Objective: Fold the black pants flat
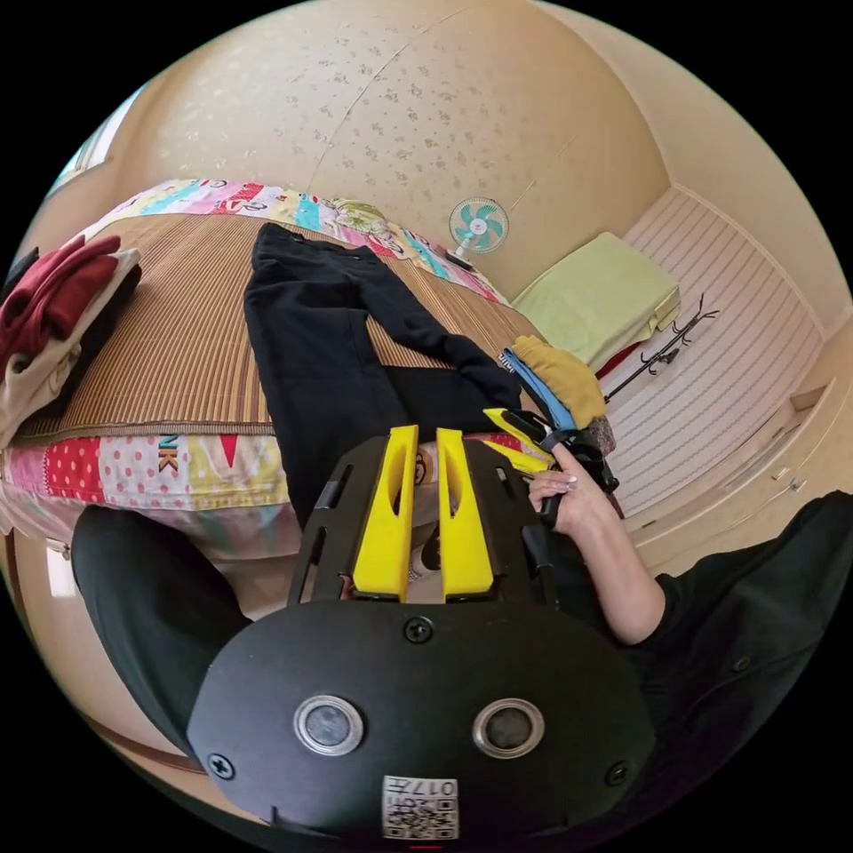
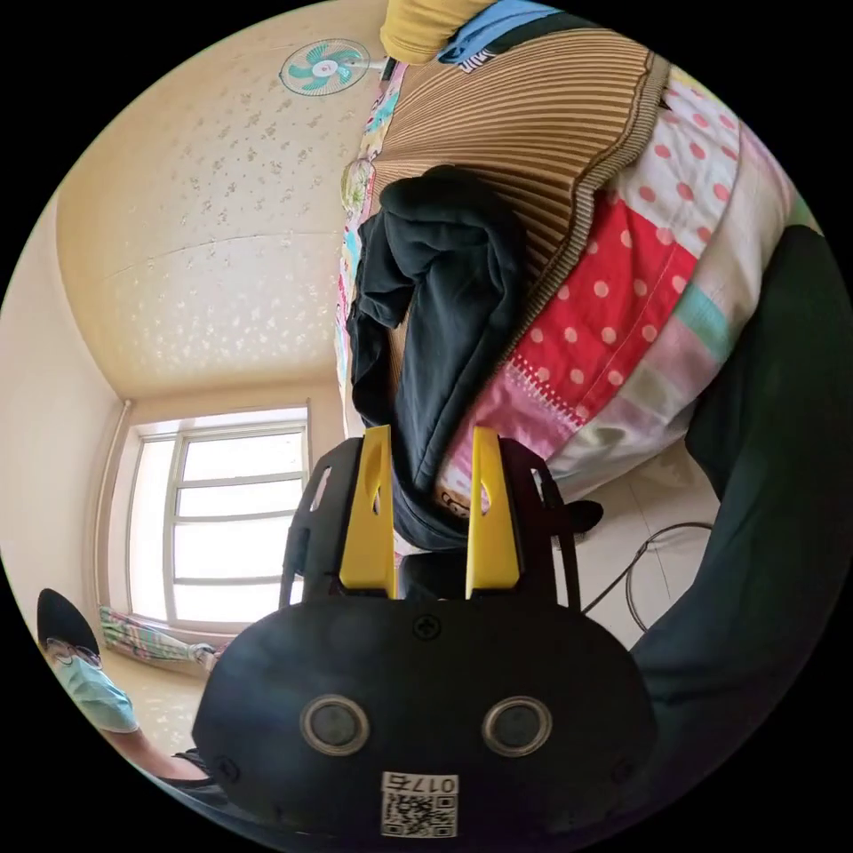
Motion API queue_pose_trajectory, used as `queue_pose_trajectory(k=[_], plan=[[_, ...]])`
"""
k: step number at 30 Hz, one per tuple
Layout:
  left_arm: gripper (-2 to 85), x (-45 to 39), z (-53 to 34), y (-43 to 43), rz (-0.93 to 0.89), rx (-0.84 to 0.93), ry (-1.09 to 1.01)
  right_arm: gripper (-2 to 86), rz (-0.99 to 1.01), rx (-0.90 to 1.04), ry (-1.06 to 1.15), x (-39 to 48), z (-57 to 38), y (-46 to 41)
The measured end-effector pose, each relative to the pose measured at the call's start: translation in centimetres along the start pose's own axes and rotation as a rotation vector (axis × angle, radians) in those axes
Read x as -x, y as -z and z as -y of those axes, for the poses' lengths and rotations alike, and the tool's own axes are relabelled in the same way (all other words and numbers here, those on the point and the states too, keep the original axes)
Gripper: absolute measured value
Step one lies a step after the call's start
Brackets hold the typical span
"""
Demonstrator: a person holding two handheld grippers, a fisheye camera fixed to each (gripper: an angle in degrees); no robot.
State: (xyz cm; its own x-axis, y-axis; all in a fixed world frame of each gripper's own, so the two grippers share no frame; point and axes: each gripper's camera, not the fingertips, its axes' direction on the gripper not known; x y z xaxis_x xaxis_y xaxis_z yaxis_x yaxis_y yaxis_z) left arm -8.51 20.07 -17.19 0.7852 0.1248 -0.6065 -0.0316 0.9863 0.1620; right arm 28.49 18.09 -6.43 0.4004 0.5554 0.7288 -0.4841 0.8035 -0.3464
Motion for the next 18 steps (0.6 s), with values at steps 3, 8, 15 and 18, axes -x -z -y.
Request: queue_pose_trajectory(k=[3,8,15,18], plan=[[5.0,0.3,-0.8,-0.5,-0.010,0.002,0.039,11.7,-0.144,0.004,0.058,1.1,1.2,-1.9],[5.7,0.7,-0.1,-0.2,-0.071,0.068,0.013,4.2,-0.160,0.114,0.143,1.1,1.7,0.2],[6.6,3.4,-0.1,2.7,-0.120,-0.001,0.057,2.8,0.334,0.263,0.475,-0.2,1.3,12.8],[7.4,4.5,0.3,1.4,-0.146,0.033,0.076,2.7,0.050,0.356,0.352,-4.0,2.4,15.9]])
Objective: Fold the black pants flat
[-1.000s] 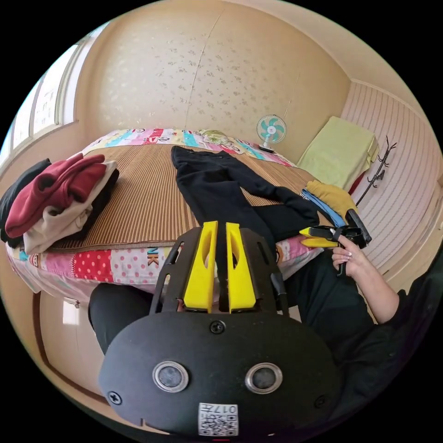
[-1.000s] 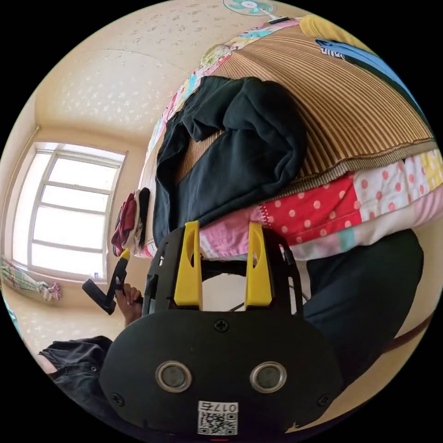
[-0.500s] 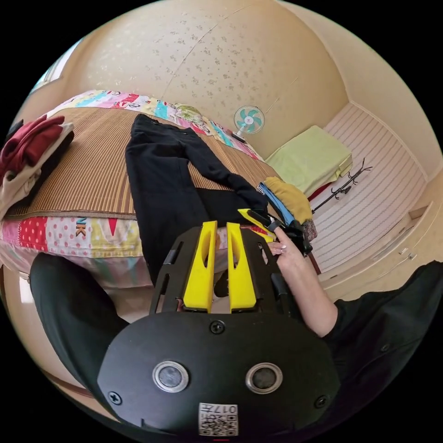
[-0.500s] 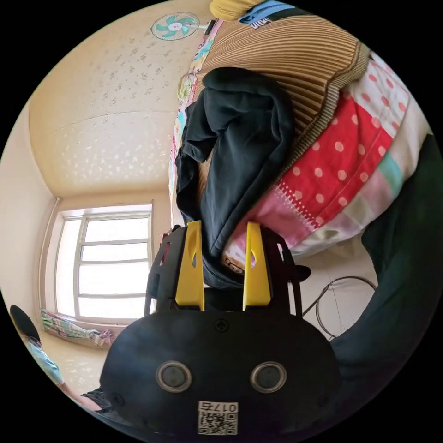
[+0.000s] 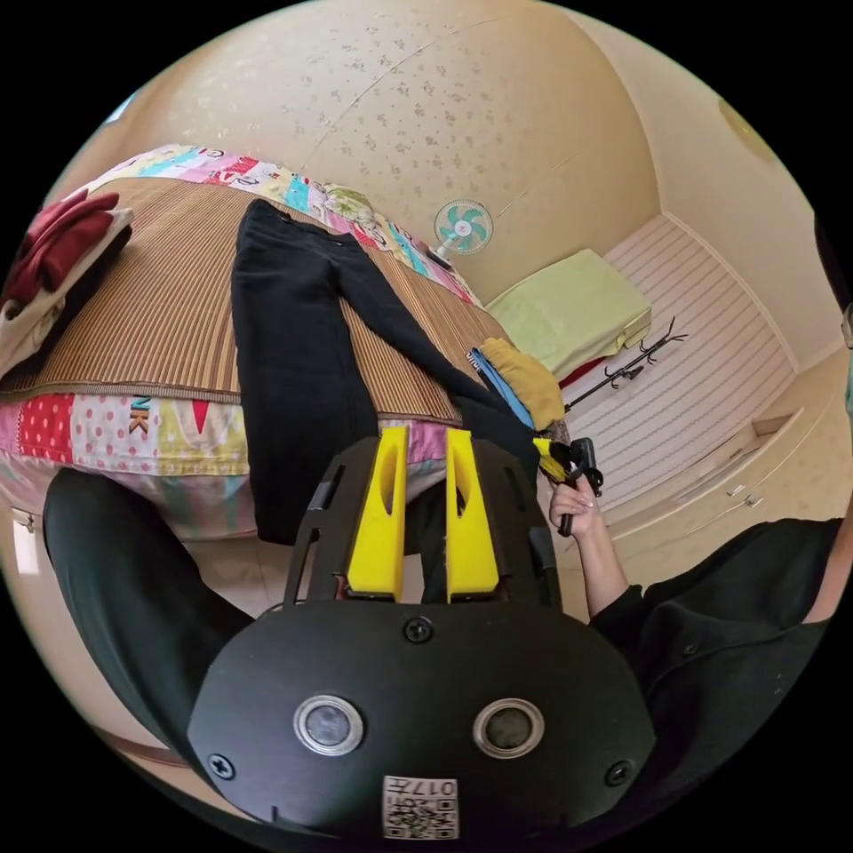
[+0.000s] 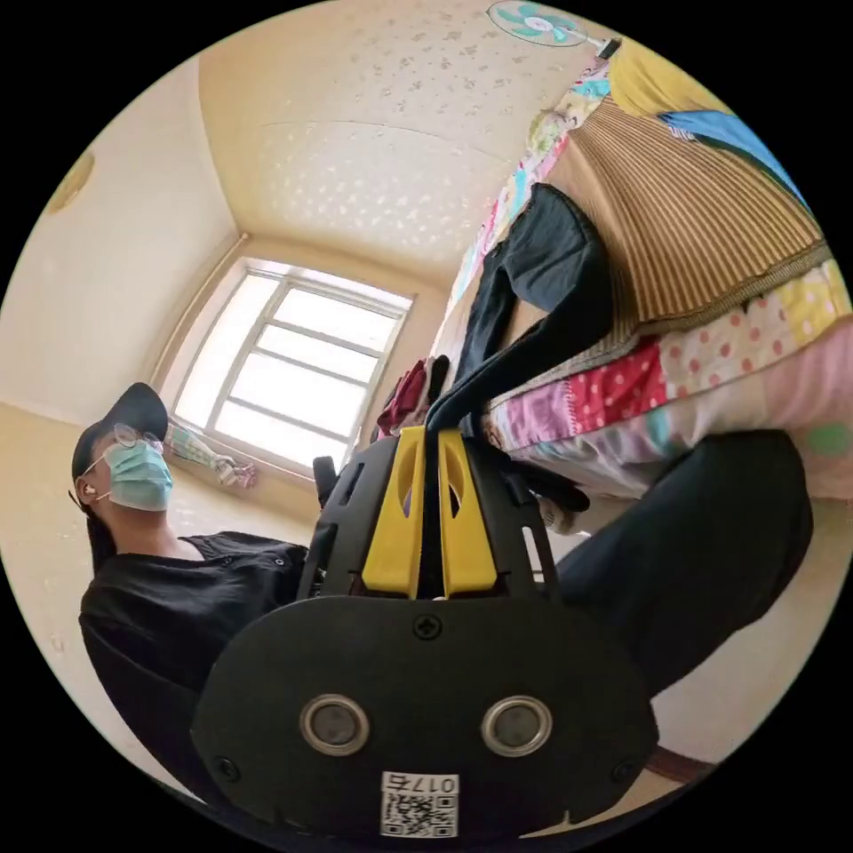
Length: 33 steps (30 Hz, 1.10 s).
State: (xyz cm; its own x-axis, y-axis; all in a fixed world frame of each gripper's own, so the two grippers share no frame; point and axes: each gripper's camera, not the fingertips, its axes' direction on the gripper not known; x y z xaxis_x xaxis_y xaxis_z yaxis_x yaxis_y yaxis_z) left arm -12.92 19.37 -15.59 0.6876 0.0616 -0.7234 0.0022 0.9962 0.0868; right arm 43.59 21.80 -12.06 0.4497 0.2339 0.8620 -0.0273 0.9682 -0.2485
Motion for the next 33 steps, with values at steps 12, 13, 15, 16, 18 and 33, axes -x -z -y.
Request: queue_pose_trajectory(k=[12,13,15,16,18,33], plan=[[15.7,-1.7,6.2,-8.2,-0.260,0.334,-0.047,2.5,-0.243,0.493,0.488,13.6,0.5,-13.2],[15.9,-1.7,6.6,-9.1,-0.268,0.380,-0.048,2.4,-0.225,0.552,0.539,14.7,0.7,-15.4],[15.1,-1.3,6.8,-10.6,-0.280,0.460,-0.045,2.3,-0.187,0.648,0.588,15.5,0.9,-18.3],[13.5,-0.5,6.7,-11.0,-0.299,0.466,-0.016,2.3,-0.183,0.743,0.633,15.7,0.7,-20.2],[8.5,0.8,6.2,-11.2,-0.358,0.449,0.010,2.7,-0.167,0.870,0.693,15.5,0.5,-22.4],[4.1,3.4,3.6,-11.0,-0.328,0.369,0.050,12.0,-0.588,0.112,0.085,4.7,32.1,-18.6]])
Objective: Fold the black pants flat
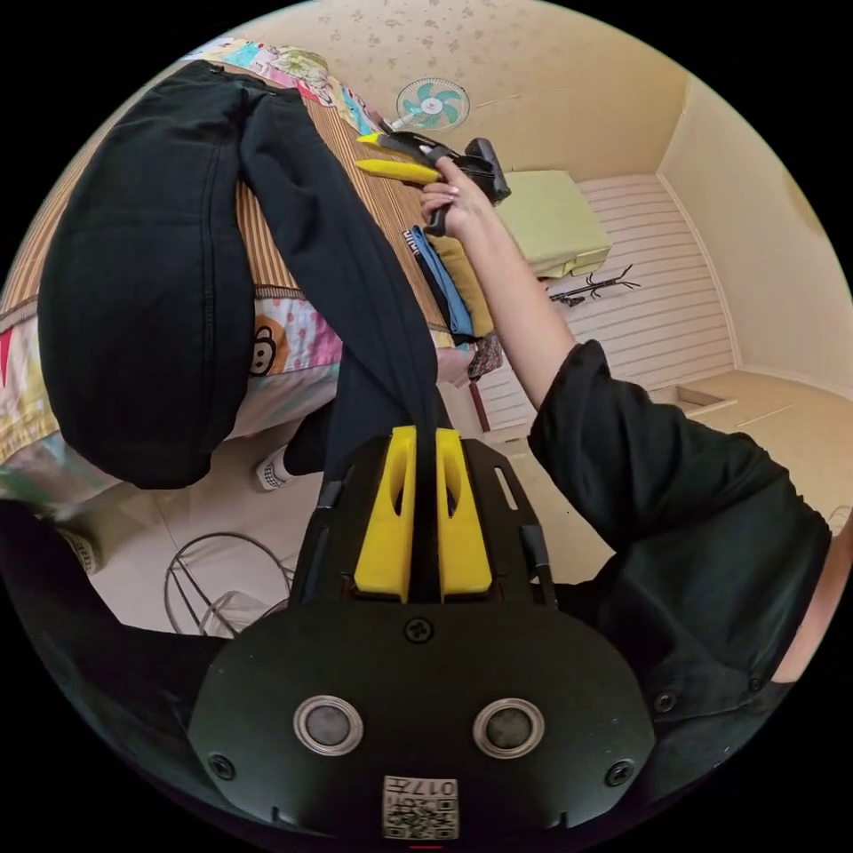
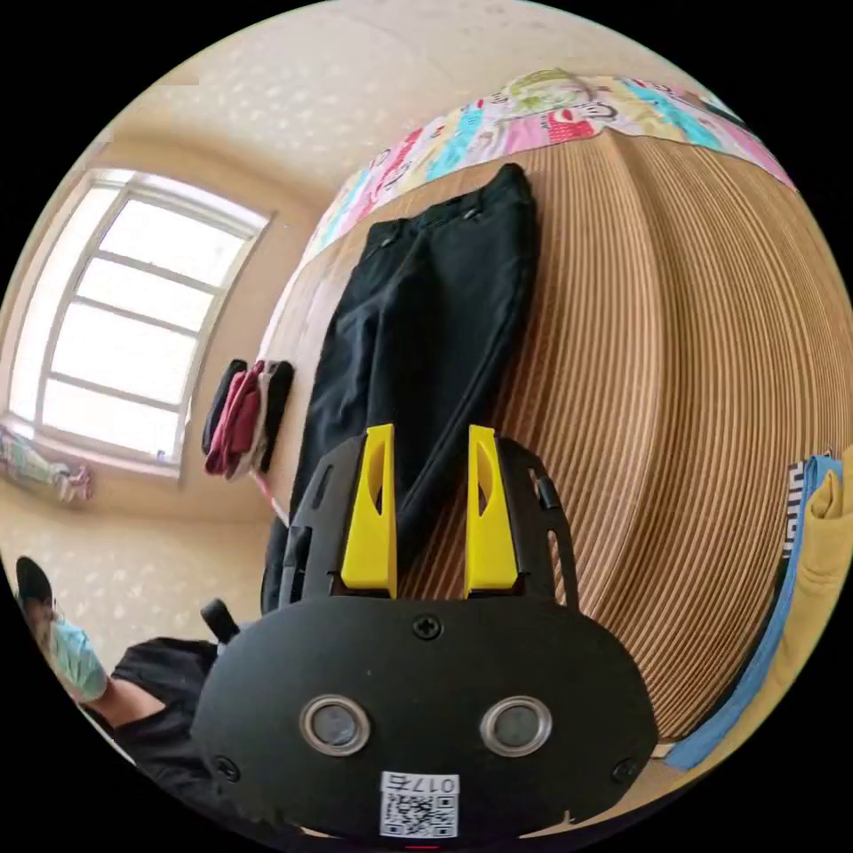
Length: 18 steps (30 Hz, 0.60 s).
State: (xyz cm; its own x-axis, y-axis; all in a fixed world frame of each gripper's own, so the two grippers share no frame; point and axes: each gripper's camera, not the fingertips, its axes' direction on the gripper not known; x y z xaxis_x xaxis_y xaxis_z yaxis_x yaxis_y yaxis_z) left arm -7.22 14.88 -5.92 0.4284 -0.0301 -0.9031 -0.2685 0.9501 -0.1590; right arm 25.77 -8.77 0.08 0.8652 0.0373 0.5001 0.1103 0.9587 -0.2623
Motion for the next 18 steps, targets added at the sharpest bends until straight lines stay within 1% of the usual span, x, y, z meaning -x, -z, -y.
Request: queue_pose_trajectory(k=[1,3,4,6,7,8,9,10,11,12,14,15,18], plan=[[4.1,0.1,-0.1,0.2,-0.002,-0.009,-0.004,12.2,-0.037,-0.010,-0.058,-0.7,1.2,-1.5],[4.2,0.2,-0.2,0.5,-0.007,-0.018,-0.005,11.3,-0.029,-0.048,-0.065,-0.5,2.3,-3.3],[4.2,0.4,-0.3,0.6,-0.018,-0.025,-0.008,9.7,-0.013,-0.075,-0.039,0.3,2.8,-4.3],[4.3,0.6,-0.4,1.0,-0.052,-0.046,-0.026,5.6,-0.060,-0.122,-0.038,2.2,3.4,-5.0],[4.3,0.8,-0.5,1.3,-0.077,-0.057,-0.046,4.5,-0.152,-0.211,-0.032,4.6,3.3,-4.3],[4.3,1.1,-0.7,1.6,-0.096,-0.067,-0.051,3.7,-0.279,-0.351,0.013,8.4,2.6,-3.0],[4.3,1.3,-0.8,1.8,-0.102,-0.076,-0.049,3.4,-0.336,-0.406,0.069,10.9,2.4,-2.6],[4.3,1.8,-1.1,2.2,-0.116,-0.103,-0.042,3.0,-0.419,-0.447,0.195,15.8,2.3,-2.8],[4.2,2.4,-1.5,2.8,-0.134,-0.125,-0.025,2.6,-0.455,-0.451,0.296,20.1,2.5,-3.5],[4.1,2.8,-1.7,3.1,-0.142,-0.135,-0.016,2.6,-0.448,-0.456,0.333,21.9,2.5,-3.9],[4.1,4.1,-2.6,4.5,-0.155,-0.178,0.026,2.3,-0.295,-0.457,0.388,26.8,3.2,-5.5],[4.1,4.4,-2.9,4.9,-0.151,-0.184,0.044,2.2,-0.255,-0.445,0.393,27.7,3.5,-6.2],[4.5,6.2,-4.2,6.5,-0.088,-0.182,0.144,2.0,-0.106,-0.276,0.502,31.0,5.4,-12.0]])
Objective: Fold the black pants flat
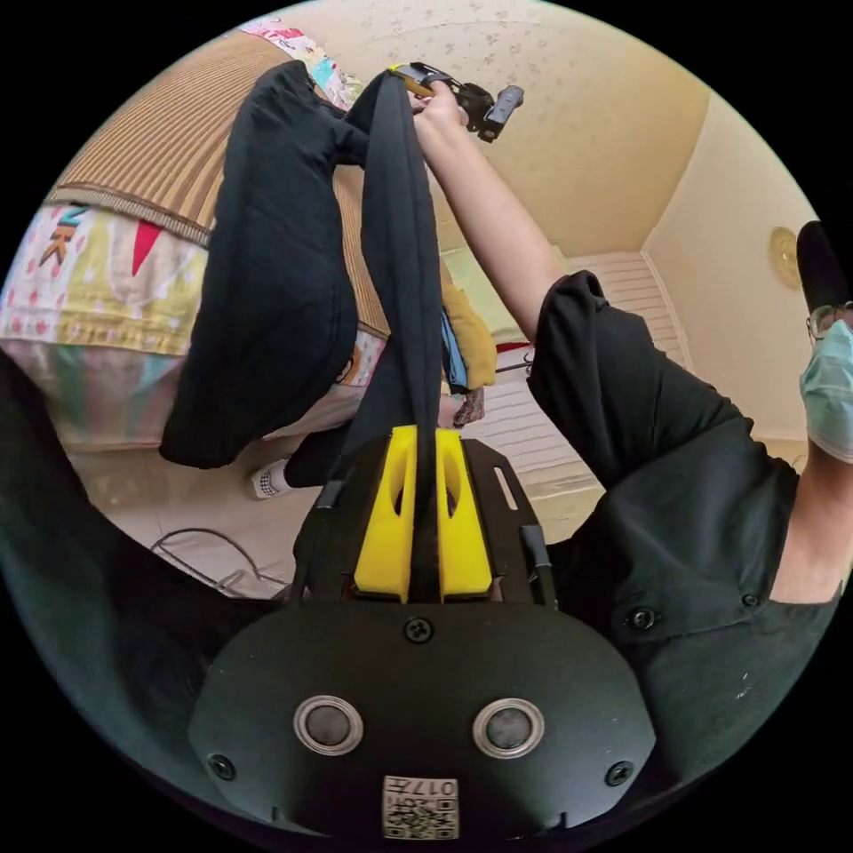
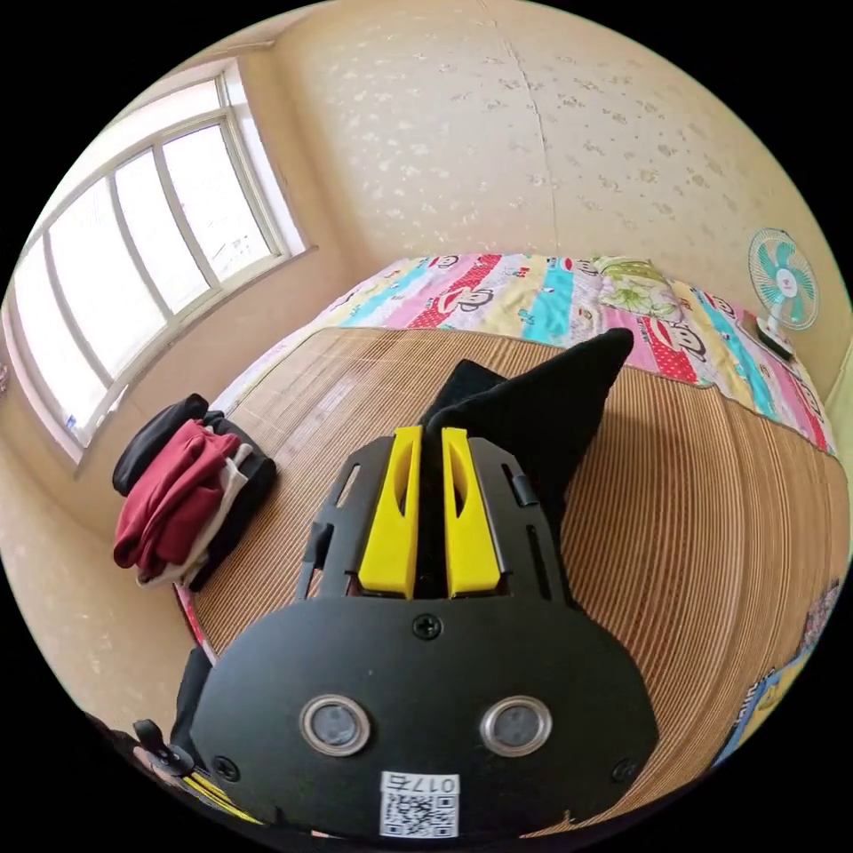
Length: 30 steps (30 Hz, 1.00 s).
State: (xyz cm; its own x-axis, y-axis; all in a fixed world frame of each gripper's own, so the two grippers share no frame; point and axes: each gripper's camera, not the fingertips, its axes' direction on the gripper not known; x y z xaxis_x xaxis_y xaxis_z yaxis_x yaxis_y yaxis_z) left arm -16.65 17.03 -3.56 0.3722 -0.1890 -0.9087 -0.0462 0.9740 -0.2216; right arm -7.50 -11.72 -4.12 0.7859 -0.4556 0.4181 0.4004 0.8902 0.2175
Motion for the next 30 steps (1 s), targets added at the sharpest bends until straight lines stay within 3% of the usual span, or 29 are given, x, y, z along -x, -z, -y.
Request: queue_pose_trajectory(k=[4,6,10,13,17,22,27,30], plan=[[8.2,1.4,-1.1,2.5,0.182,0.034,0.076,1.4,0.356,0.102,0.074,1.0,-1.9,-3.8],[8.8,1.5,-1.4,3.8,0.221,0.003,0.069,1.8,0.418,0.083,0.087,1.1,-4.0,-2.1],[9.0,1.1,0.0,5.1,0.300,-0.059,0.006,3.0,0.277,0.019,0.156,1.5,-13.0,5.3],[9.1,0.4,2.8,4.3,0.350,-0.096,-0.079,4.1,0.140,0.022,0.034,0.6,-21.0,9.1],[9.0,-0.5,6.7,2.1,0.411,-0.141,-0.144,7.5,0.099,0.048,-0.164,0.4,-30.1,10.8],[5.7,-0.7,7.8,-1.3,0.542,-0.075,-0.131,7.2,0.237,0.085,-0.217,1.1,-32.7,9.5],[3.7,-3.2,3.8,0.6,0.367,-0.215,-0.221,3.3,0.206,-0.107,-0.089,4.5,-33.6,15.5],[3.8,-3.1,2.0,-0.5,0.381,-0.142,-0.199,3.0,0.153,0.111,-0.138,5.0,-34.3,13.9]])
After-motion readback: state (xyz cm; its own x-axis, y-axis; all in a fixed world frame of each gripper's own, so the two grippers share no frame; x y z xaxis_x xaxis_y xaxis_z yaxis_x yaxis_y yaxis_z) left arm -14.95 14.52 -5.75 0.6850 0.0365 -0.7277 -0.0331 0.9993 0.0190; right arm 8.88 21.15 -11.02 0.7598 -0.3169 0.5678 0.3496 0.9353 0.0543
